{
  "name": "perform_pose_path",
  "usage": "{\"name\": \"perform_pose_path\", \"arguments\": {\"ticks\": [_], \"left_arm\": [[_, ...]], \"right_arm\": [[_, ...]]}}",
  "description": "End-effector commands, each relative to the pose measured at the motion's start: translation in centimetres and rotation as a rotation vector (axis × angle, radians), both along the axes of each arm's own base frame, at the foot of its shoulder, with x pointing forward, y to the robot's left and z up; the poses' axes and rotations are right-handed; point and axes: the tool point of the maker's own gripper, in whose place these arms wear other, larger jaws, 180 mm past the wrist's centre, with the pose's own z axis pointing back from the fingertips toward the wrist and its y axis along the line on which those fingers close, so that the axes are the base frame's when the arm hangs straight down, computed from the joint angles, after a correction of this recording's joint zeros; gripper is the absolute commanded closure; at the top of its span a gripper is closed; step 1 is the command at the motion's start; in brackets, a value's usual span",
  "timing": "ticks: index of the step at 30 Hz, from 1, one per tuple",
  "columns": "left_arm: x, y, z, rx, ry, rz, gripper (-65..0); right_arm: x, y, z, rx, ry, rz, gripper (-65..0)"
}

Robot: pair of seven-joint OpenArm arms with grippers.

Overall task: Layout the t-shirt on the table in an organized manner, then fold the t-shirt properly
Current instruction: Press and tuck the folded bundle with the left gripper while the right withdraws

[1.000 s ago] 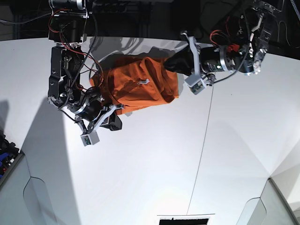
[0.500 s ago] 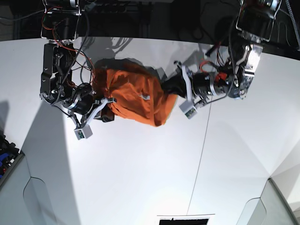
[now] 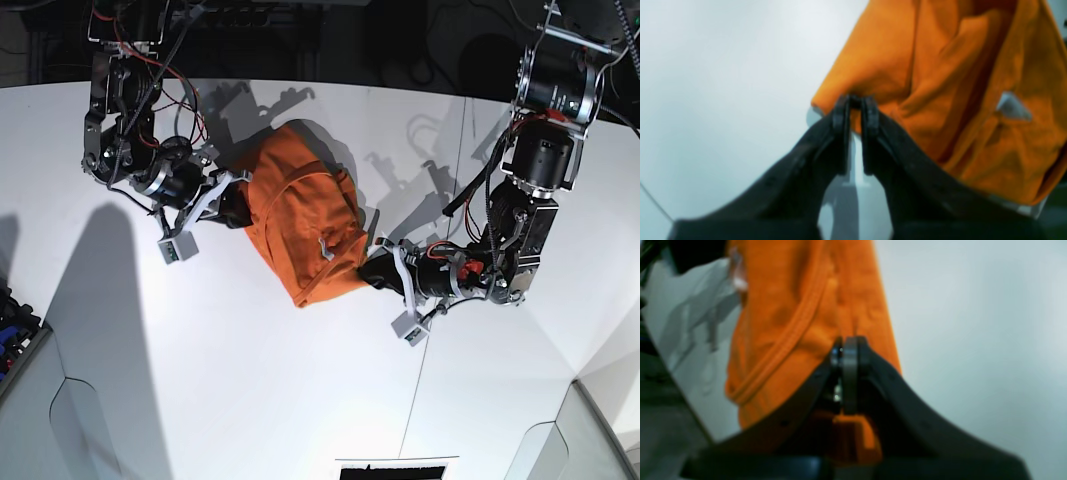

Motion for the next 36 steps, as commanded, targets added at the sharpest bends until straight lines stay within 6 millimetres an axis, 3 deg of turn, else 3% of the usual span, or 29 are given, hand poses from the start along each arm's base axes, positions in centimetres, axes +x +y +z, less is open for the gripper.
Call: {"name": "perform_pose_path", "arguments": {"ticks": [1,4,11,14,18,21,23,26,30,33,36], "left_arm": [[1.1,-0.4,1.5,-0.016,-0.041,-0.014,-6.7],[0.6,-0.7,1.1,-0.005,-0.031,-0.036,-6.7],[0.9,-0.9,2.6,-0.02,0.019,-0.059,-6.7],[1.8,0.5,4.4,-0.018,-0.004,-0.052,-6.7],[3.0,4.0,7.9,0.002,-0.097,-0.028,-6.7],[1.9,5.0,10.1,0.017,-0.101,-0.071,-6.7],[-0.2,4.1,11.2,-0.002,-0.073,-0.149,-6.7],[-3.8,1.2,12.4,-0.062,-0.076,-0.278,-6.7],[-7.2,-2.1,12.5,-0.132,-0.105,-0.353,-6.7],[-7.9,-5.8,12.3,-0.217,-0.114,-0.368,-6.7],[-6.2,-8.4,11.3,-0.26,-0.136,-0.305,-6.7]], "right_arm": [[0.4,0.6,1.4,0.033,-0.049,0.0,0.0],[-0.7,1.8,1.5,0.065,-0.041,-0.002,0.0],[-1.9,4.0,1.6,0.149,-0.015,-0.007,0.0],[-1.8,3.9,1.8,0.145,-0.021,-0.01,0.0],[-1.3,2.6,2.1,0.111,-0.043,-0.037,0.0],[-0.9,0.9,2.5,0.084,-0.065,-0.07,0.0],[-0.8,-0.3,2.4,0.064,-0.066,-0.088,0.0],[-1.1,-1.9,1.8,0.039,-0.053,-0.113,0.0],[-1.6,-3.5,1.2,0.031,-0.033,-0.159,0.0],[-1.8,-5.6,1.0,0.014,-0.026,-0.212,0.0],[-2.0,-7.5,0.8,-0.005,-0.021,-0.252,0.0]]}}
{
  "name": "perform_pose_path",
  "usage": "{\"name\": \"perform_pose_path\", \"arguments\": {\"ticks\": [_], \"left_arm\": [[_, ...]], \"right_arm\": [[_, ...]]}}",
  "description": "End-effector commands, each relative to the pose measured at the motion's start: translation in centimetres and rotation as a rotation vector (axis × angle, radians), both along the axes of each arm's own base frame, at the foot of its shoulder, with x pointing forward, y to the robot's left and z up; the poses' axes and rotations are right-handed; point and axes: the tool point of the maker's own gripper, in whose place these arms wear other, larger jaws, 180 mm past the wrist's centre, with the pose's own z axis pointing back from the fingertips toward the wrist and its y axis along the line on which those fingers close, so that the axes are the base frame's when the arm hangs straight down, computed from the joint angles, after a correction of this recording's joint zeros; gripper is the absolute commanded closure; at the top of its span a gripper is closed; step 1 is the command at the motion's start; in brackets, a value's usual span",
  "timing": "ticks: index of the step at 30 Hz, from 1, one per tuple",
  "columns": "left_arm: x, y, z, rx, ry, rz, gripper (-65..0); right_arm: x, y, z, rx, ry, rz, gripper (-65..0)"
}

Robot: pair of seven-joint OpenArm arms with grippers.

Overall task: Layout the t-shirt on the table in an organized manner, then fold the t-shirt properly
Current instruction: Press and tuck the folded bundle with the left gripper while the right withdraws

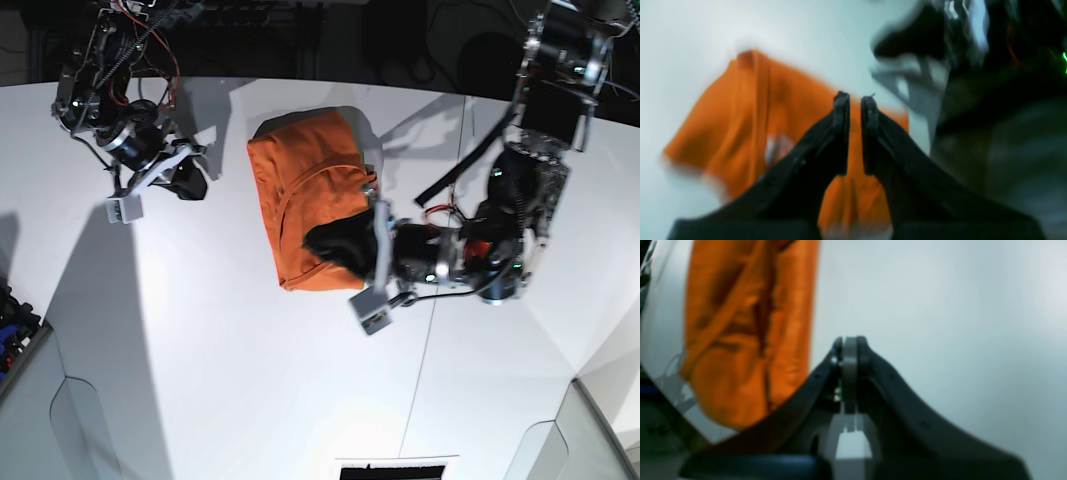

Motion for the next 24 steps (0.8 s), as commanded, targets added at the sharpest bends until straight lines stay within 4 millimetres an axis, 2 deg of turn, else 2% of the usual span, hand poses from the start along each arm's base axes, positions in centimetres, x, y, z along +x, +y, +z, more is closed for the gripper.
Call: {"name": "perform_pose_path", "arguments": {"ticks": [1,4,8,11,14,17,20,24], "left_arm": [[1.3,-0.5,1.0,-0.038,-0.027,0.02,-6.7],[2.2,-1.6,-1.5,-0.052,0.031,0.079,-6.7],[3.6,-0.4,-4.8,-0.016,0.048,0.174,-6.7],[3.4,0.4,-6.9,0.005,0.102,0.204,-6.7],[3.3,0.4,-8.1,-0.016,0.142,0.234,-6.7],[3.8,0.4,-8.3,-0.045,0.138,0.267,-6.7],[4.3,0.4,-7.7,-0.042,0.131,0.259,-6.7],[4.6,0.0,-4.4,-0.033,0.099,0.177,-6.7]], "right_arm": [[0.5,-0.6,1.0,0.005,-0.042,-0.013,0.0],[-0.5,-0.9,0.5,0.015,-0.021,-0.028,0.0],[-1.0,-1.4,0.3,0.008,-0.01,-0.024,0.0],[-1.0,-2.1,0.4,-0.006,-0.014,-0.02,0.0],[-0.8,-2.5,0.9,0.006,-0.026,-0.019,0.0],[-1.0,-2.5,0.8,0.004,-0.016,-0.012,0.0],[-1.0,-2.5,0.8,0.004,-0.014,-0.01,0.0],[-0.8,-3.1,1.6,-0.001,-0.038,-0.008,0.0]]}}
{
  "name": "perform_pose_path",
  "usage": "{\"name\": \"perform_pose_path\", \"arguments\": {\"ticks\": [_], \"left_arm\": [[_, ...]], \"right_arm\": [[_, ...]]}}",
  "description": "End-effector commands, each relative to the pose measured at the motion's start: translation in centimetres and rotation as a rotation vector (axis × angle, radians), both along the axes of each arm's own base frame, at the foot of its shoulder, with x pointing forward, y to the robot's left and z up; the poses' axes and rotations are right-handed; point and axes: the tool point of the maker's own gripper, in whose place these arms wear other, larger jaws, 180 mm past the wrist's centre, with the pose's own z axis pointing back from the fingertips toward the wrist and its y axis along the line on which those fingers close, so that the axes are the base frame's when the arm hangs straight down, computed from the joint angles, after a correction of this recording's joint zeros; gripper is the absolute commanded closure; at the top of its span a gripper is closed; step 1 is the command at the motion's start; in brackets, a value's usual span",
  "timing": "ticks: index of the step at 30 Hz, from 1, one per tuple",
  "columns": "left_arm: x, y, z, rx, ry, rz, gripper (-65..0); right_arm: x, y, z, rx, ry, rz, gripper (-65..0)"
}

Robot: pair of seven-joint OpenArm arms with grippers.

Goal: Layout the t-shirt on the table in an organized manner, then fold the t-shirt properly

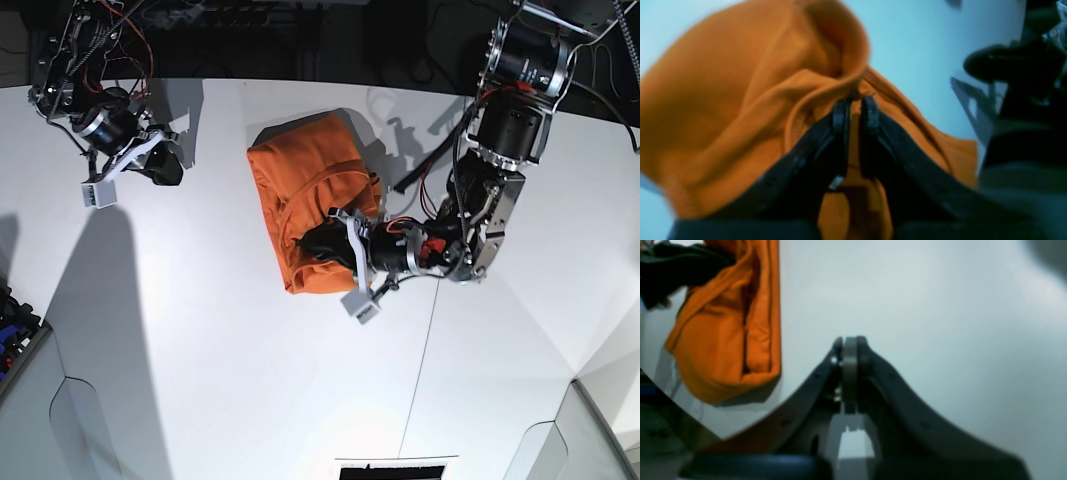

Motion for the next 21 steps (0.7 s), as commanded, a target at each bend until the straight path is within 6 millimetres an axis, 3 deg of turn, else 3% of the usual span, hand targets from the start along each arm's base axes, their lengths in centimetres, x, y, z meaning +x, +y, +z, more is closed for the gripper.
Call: {"name": "perform_pose_path", "arguments": {"ticks": [1,5,9,16,21], "left_arm": [[1.3,-0.5,3.5,-0.053,-0.087,-0.019,-6.7],[-0.4,1.4,5.1,0.0,-0.143,-0.078,-6.7],[-3.6,4.1,4.0,0.058,-0.132,-0.1,-6.7],[-13.0,8.9,1.0,0.169,-0.031,-0.132,-6.7],[-19.3,11.2,1.4,0.227,0.009,-0.143,-6.7]], "right_arm": [[0.7,-0.5,1.8,-0.004,-0.067,0.0,0.0],[-1.0,-1.0,3.2,-0.061,-0.082,0.032,0.0],[-4.0,-1.3,3.6,-0.119,-0.06,0.064,0.0],[-10.3,-1.4,4.1,-0.172,0.022,0.113,0.0],[-14.3,-0.9,3.6,-0.168,0.105,0.145,0.0]]}}
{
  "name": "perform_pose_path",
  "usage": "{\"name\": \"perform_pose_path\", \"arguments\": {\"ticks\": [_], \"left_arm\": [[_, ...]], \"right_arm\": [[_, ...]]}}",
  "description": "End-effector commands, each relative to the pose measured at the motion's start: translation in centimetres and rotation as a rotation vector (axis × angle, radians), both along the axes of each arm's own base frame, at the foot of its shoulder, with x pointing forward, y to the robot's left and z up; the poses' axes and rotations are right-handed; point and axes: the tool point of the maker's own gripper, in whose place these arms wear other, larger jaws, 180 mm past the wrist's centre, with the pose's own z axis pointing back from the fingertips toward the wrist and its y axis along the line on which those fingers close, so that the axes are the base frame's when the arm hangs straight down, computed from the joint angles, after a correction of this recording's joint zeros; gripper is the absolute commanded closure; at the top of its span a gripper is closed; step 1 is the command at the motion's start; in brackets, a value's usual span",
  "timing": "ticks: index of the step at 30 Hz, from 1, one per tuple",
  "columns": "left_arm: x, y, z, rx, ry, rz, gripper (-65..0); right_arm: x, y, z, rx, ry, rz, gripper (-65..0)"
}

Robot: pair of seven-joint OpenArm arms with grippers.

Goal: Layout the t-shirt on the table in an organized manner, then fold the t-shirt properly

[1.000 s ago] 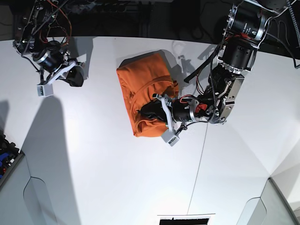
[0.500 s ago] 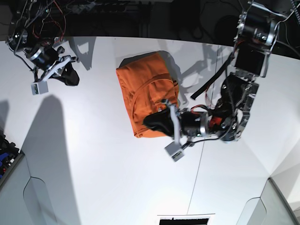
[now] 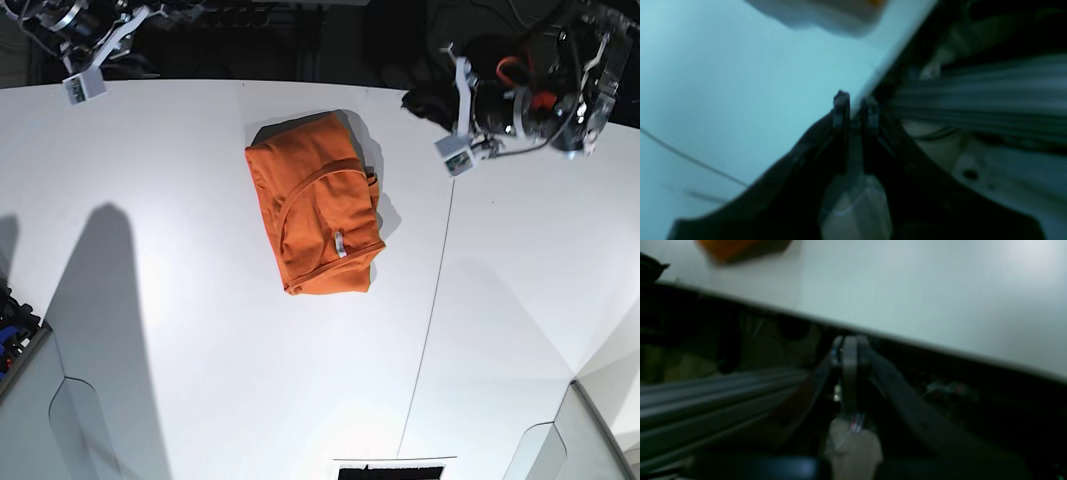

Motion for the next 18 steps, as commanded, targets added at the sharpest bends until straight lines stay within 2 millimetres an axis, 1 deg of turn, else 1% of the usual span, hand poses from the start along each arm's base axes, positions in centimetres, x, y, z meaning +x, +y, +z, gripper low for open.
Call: {"name": "perform_pose_path", "arguments": {"ticks": [1,3,5,7,11,15,18], "left_arm": [[-0.8,0.3,0.6,0.002,-0.011,-0.01,-6.7],[-3.2,1.0,-0.3,0.038,0.032,-0.003,-6.7],[-6.0,1.8,-1.8,0.081,0.091,-0.001,-6.7],[-8.2,2.6,-3.1,0.117,0.132,0.006,-6.7],[-11.3,4.1,-4.9,0.19,0.198,0.002,-6.7],[-15.3,6.1,-6.6,0.276,0.295,-0.02,-6.7],[-17.8,7.7,-8.3,0.35,0.365,-0.049,-6.7]], "right_arm": [[0.0,-0.1,0.7,0.002,-0.025,0.005,0.0],[-1.3,-0.1,0.3,0.003,0.013,0.004,0.0],[-2.5,-0.1,0.0,0.003,0.045,0.004,0.0],[-3.0,-0.1,-0.1,0.006,0.06,0.005,0.0],[-3.8,0.5,-0.2,0.034,0.107,0.02,0.0],[-5.6,0.9,-0.7,0.056,0.181,0.036,0.0],[-6.4,1.6,-0.9,0.07,0.205,0.055,0.0]]}}
